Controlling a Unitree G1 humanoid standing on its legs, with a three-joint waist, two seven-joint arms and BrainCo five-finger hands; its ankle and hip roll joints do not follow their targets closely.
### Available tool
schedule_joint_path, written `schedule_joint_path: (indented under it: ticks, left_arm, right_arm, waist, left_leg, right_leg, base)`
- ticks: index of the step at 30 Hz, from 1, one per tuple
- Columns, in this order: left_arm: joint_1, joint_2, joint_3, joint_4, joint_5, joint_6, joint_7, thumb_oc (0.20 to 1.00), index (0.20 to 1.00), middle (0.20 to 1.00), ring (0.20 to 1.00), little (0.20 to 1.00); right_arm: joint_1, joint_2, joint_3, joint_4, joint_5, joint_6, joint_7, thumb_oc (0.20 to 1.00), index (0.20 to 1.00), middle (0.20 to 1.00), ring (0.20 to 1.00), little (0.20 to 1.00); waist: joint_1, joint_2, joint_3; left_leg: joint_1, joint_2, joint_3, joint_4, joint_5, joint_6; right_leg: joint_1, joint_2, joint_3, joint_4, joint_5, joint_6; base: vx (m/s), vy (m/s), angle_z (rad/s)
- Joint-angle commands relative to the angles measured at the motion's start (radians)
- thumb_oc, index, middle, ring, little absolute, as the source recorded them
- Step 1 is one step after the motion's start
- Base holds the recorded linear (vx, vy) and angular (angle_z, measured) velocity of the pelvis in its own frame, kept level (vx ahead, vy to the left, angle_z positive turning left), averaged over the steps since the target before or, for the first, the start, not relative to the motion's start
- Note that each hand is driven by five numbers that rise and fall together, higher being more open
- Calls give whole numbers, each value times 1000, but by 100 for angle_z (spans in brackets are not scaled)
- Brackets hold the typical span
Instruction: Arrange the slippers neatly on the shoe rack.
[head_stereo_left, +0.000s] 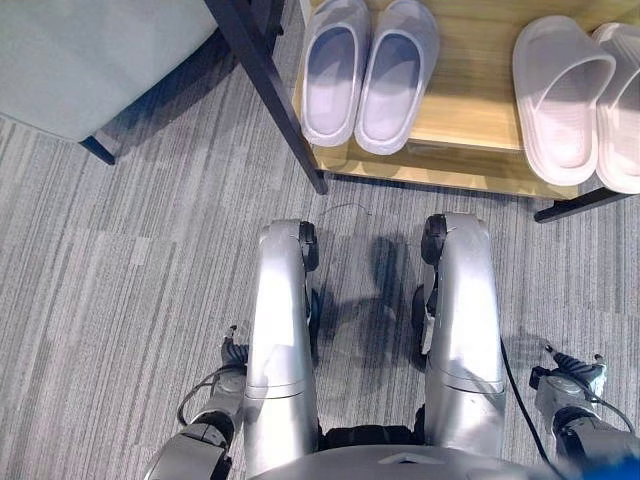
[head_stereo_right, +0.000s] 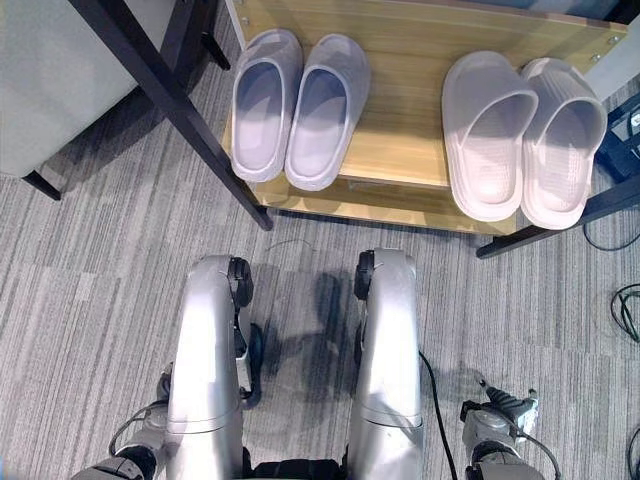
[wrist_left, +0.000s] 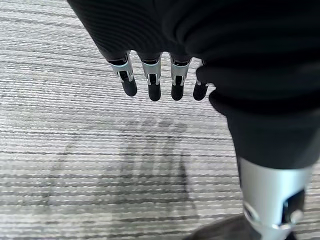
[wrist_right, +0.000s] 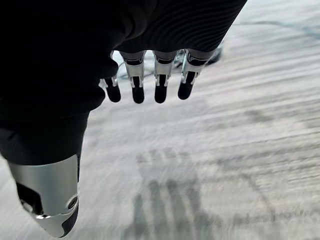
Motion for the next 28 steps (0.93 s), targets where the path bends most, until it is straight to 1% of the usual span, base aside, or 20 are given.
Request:
schedule_joint_path:
  ticks: [1,2,3,7,8,9,10,12,14,15,16,18,19,20,21,22,24,26,27,28]
  left_arm:
    - [6,5,-69,2,-34,-18,-5,1000,1000,1000,1000,1000]
    - [5,6,-65,0,-40,-23,-7,1000,1000,1000,1000,1000]
    - [2,7,-54,-5,-51,-28,-19,1000,1000,1000,1000,1000]
    - [13,12,-45,-6,-42,-26,-30,1000,1000,1000,1000,1000]
    - [27,12,-44,-6,-27,-22,-48,1000,1000,1000,1000,1000]
    - [46,11,-42,-6,-16,-19,-68,1000,1000,1000,1000,1000]
    - [54,9,-42,-5,-7,-14,-76,1000,1000,1000,1000,1000]
    - [97,-2,-35,14,37,0,-109,1000,1000,1000,1000,1000]
    - [121,-12,-27,24,60,9,-128,1000,1000,1000,1000,1000]
    - [133,-14,-27,27,73,12,-137,1000,1000,1000,1000,1000]
    - [165,-26,-22,42,117,17,-157,1000,1000,1000,1000,1000]
    - [178,-42,-31,58,152,28,-166,1000,1000,1000,1000,1000]
    - [184,-45,-33,63,165,31,-171,1000,1000,1000,1000,1000]
    - [195,-46,-35,68,192,36,-175,1000,1000,1000,1000,1000]
    - [202,-50,-36,73,199,37,-181,1000,1000,1000,1000,1000]
    - [201,-52,-34,78,200,40,-182,1000,1000,1000,1000,1000]
    - [212,-63,-31,89,215,44,-190,1000,1000,1000,1000,1000]
    - [218,-84,-33,101,218,51,-202,1000,1000,1000,1000,1000]
    - [218,-84,-33,101,218,51,-202,1000,1000,1000,1000,1000]
    - [214,-92,-39,112,229,56,-205,1000,1000,1000,1000,1000]
  right_arm:
    - [40,-15,-18,-62,5,-14,25,1000,1000,1000,1000,1000]
    - [41,-14,-13,-62,-5,-13,34,1000,1000,1000,1000,1000]
    - [45,-3,2,-25,-29,-6,57,1000,1000,1000,1000,1000]
    - [80,9,12,30,-55,5,89,1000,1000,1000,1000,1000]
    - [122,32,25,70,-85,17,121,1000,1000,1000,1000,1000]
    - [152,46,41,105,-122,32,149,1000,1000,1000,1000,1000]
    - [160,46,43,114,-131,39,163,1000,1000,1000,1000,1000]
    - [200,56,56,138,-174,55,204,1000,1000,1000,1000,1000]
    - [221,64,60,145,-184,59,228,1000,1000,1000,1000,1000]
    - [231,69,61,151,-196,65,235,1000,1000,1000,1000,1000]
    - [238,89,84,142,-224,56,258,1000,1000,1000,1000,1000]
    - [252,111,94,151,-251,67,271,1000,1000,1000,1000,1000]
    - [254,117,96,159,-258,78,278,1000,1000,1000,1000,1000]
    - [260,121,105,158,-278,84,285,1000,1000,1000,1000,1000]
    - [262,123,108,158,-279,86,295,1000,1000,1000,1000,1000]
    - [263,126,108,159,-283,88,307,1000,1000,1000,1000,1000]
    - [275,134,113,160,-289,94,321,1000,1000,1000,1000,1000]
    - [278,154,122,154,-270,97,341,1000,1000,1000,1000,1000]
    - [278,154,122,154,-270,97,341,1000,1000,1000,1000,1000]
    - [277,163,129,152,-265,99,344,1000,1000,1000,1000,1000]
  waist:
    - [48,-19,-96]
    - [53,-20,-118]
    - [62,-16,-179]
    - [70,-22,-213]
    - [72,-32,-233]
    - [74,-43,-249]
    - [75,-45,-258]
    - [75,-56,-293]
    - [75,-58,-312]
    - [74,-58,-320]
    - [75,-60,-346]
    - [71,-60,-373]
    - [71,-59,-390]
    - [70,-56,-417]
    - [71,-52,-429]
    - [69,-51,-446]
    - [69,-43,-472]
    - [63,-25,-524]
    - [64,-25,-524]
    - [61,-21,-534]
  left_leg:
    - [-11,-39,-29,-243,151,59]
    - [-11,-37,-32,-298,175,62]
    - [-9,-24,-46,-430,244,70]
    - [135,10,-51,-667,330,79]
    - [307,22,-57,-898,395,77]
    - [443,32,-54,-1067,443,70]
    - [501,27,-50,-1134,462,67]
    - [726,34,-48,-1385,534,57]
    - [880,36,-50,-1544,580,51]
    - [935,41,-48,-1598,593,47]
    - [1046,36,-36,-1747,670,29]
    - [1167,41,-30,-1875,728,15]
    - [1224,47,-28,-1939,747,5]
    - [1318,46,-13,-2041,779,-2]
    - [1370,44,-15,-2100,808,-10]
    - [1406,39,-9,-2146,810,-9]
    - [1486,36,2,-2236,838,-10]
    - [1602,30,29,-2399,858,-2]
    - [1603,31,29,-2400,858,-2]
    - [1605,25,30,-2401,843,-4]
  right_leg:
    - [84,-42,38,-260,219,-51]
    - [84,-44,23,-305,228,-53]
    - [88,-62,-27,-436,248,-53]
    - [213,-95,-109,-680,300,-49]
    - [379,-104,-167,-920,350,-37]
    - [512,-113,-209,-1092,392,-22]
    - [566,-110,-219,-1157,409,-16]
    - [783,-97,-268,-1388,474,13]
    - [927,-79,-298,-1528,530,42]
    - [986,-77,-308,-1575,542,46]
    - [1111,-65,-336,-1734,621,64]
    - [1228,-45,-348,-1856,665,76]
    - [1283,-35,-350,-1922,687,82]
    - [1363,-14,-347,-2022,718,86]
    - [1408,-5,-348,-2079,746,93]
    - [1436,4,-345,-2126,761,98]
    - [1507,19,-339,-2216,800,110]
    - [1604,39,-320,-2363,847,121]
    - [1605,39,-319,-2365,848,121]
    - [1626,37,-321,-2403,862,125]
  base:
    - [-173,28,-10]
    - [-152,15,-4]
    - [-136,-2,3]
    - [-135,-28,13]
    - [-216,-102,34]
    - [-186,-102,31]
    - [-61,-58,48]
    - [106,-41,34]
    - [179,-20,-21]
    - [184,-10,-32]
    - [216,-20,-18]
    - [242,-39,-7]
    - [313,-55,-4]
    - [298,-48,-7]
    - [267,-40,-15]
    - [174,-21,-16]
    - [174,-6,-7]
    - [176,4,-21]
    - [60,1,-36]
    - [-10,4,-44]
